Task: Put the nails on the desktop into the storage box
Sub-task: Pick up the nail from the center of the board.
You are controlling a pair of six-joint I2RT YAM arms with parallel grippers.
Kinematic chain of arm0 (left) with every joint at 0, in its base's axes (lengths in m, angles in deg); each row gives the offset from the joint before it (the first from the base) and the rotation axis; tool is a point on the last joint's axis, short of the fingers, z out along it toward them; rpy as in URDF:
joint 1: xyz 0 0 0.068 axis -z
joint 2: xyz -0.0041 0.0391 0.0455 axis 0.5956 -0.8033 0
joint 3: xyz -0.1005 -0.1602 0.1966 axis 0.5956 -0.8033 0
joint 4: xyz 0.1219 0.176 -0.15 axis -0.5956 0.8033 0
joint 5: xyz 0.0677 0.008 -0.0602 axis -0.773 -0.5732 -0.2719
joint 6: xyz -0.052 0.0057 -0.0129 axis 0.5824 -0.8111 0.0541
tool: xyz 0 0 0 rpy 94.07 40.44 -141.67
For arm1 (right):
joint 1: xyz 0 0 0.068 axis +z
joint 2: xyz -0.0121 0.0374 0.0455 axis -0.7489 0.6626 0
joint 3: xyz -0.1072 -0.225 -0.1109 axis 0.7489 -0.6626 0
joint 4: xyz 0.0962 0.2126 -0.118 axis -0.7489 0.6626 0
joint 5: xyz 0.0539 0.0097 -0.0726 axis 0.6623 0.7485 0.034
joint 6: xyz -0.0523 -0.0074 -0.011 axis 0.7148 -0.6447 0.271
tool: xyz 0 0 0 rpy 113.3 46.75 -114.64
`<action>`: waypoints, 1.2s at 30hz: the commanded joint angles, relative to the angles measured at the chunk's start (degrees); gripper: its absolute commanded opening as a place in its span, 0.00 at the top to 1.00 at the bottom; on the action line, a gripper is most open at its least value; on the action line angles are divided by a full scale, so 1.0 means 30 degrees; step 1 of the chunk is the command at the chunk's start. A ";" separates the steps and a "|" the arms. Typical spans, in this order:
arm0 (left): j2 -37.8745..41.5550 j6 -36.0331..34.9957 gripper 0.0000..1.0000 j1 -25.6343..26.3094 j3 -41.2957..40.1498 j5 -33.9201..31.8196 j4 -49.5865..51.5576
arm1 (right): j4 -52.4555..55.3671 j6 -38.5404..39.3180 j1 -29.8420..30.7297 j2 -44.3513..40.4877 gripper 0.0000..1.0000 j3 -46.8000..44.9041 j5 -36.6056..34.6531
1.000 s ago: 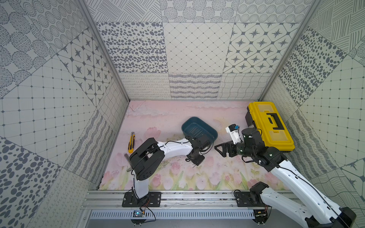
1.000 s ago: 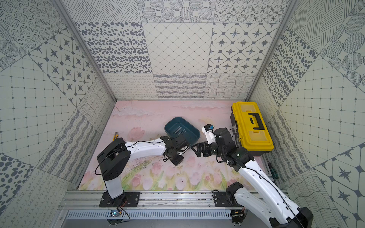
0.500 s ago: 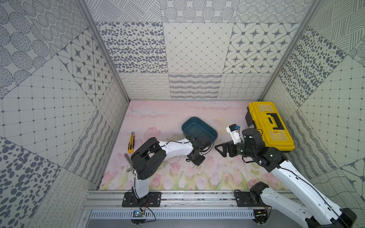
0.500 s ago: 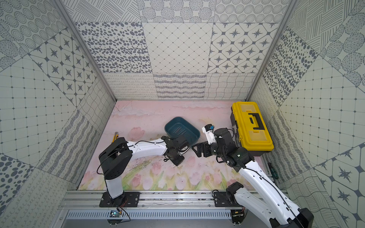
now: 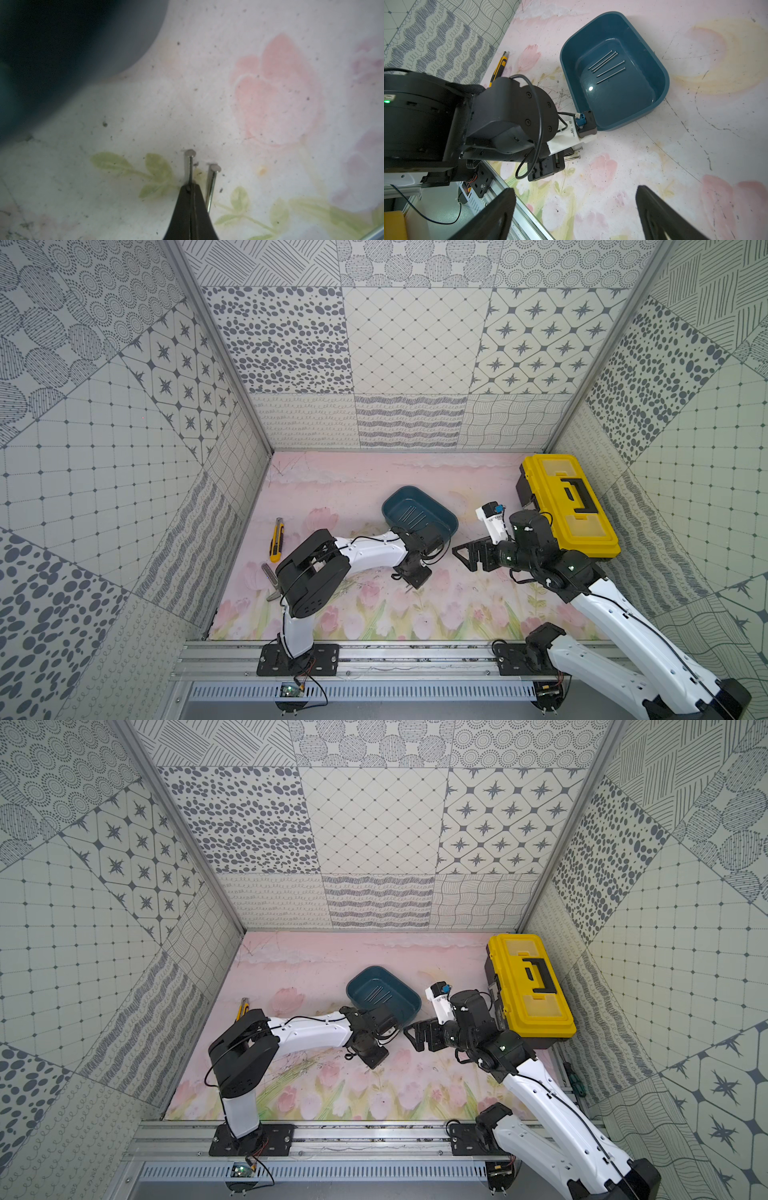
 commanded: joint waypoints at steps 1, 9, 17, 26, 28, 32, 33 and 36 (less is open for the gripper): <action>-0.0709 0.0154 1.00 0.0010 -0.0781 -0.0099 0.0657 | -0.0352 0.0144 0.0064 -0.0422 0.04 0.0289 -0.0189; -0.0111 0.0171 1.00 -0.0064 -0.0752 -0.0537 0.0852 | -0.0356 0.0230 0.0079 -0.0857 0.04 0.0272 -0.0359; 0.0996 -0.0376 1.00 -0.0433 -0.0344 -0.0947 0.1555 | -0.0326 0.0378 0.0080 -0.1235 0.04 0.0435 -0.0631; 0.2123 -0.0587 1.00 -0.0571 -0.0198 -0.1551 0.2391 | -0.0236 0.0767 0.0076 -0.1069 0.03 0.0694 -0.0423; 0.2443 -0.0657 1.00 -0.0648 -0.0074 -0.1706 0.2675 | -0.0213 0.0819 0.0080 -0.1056 0.03 0.0705 -0.0431; 0.3100 -0.1059 1.00 -0.1018 0.0494 -0.1969 0.3412 | -0.0205 0.0988 0.0076 -0.0925 0.03 0.0737 -0.0376; 0.3190 -0.1223 1.00 -0.1122 0.0715 -0.2060 0.3670 | -0.0207 0.1046 0.0078 -0.0850 0.03 0.0766 -0.0329; 0.3421 -0.1731 1.00 -0.1519 0.1555 -0.2294 0.4380 | -0.0222 0.1195 0.0080 -0.0632 0.03 0.0840 -0.0267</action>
